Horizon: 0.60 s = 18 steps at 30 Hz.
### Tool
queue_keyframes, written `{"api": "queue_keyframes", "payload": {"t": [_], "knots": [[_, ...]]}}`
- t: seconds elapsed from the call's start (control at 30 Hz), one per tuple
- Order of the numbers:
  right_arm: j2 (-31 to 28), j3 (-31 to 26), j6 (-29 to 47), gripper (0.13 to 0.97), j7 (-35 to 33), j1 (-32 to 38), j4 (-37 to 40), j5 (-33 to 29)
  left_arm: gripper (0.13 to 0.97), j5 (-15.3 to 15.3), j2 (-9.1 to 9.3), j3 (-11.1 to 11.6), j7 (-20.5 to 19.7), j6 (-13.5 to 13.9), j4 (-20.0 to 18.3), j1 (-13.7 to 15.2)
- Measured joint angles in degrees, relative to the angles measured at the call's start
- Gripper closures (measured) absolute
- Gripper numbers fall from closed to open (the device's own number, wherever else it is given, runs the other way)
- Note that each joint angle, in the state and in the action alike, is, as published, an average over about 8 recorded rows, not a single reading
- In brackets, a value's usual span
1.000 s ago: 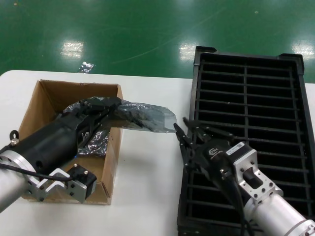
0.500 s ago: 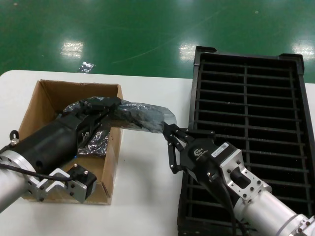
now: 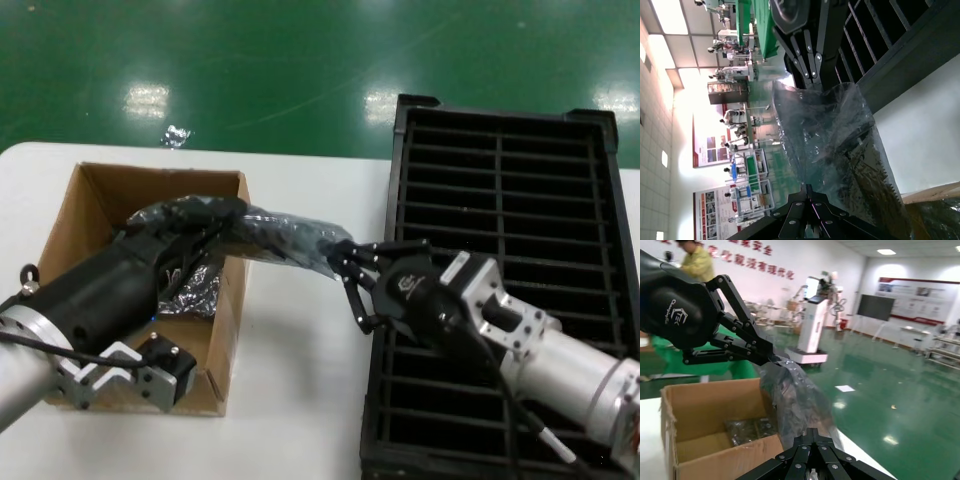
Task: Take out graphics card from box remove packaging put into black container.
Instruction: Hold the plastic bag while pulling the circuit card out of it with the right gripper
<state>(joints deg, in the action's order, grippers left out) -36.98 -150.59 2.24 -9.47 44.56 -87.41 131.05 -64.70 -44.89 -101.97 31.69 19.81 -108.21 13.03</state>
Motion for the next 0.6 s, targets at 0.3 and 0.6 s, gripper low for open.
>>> {"api": "queue_keyframes", "payload": {"t": [0.3,0.6], "knots": [[1.39,4.71,17.23,0.962,7.99,4.28,9.54,-8.35,0.958,0.00,0.00,0.00,0.00,0.00,0.00,0.00],[5.54,12.49,27.26,0.962,10.01,3.05,14.63,-14.94,0.958,0.00,0.00,0.00,0.00,0.00,0.00,0.00]]}}
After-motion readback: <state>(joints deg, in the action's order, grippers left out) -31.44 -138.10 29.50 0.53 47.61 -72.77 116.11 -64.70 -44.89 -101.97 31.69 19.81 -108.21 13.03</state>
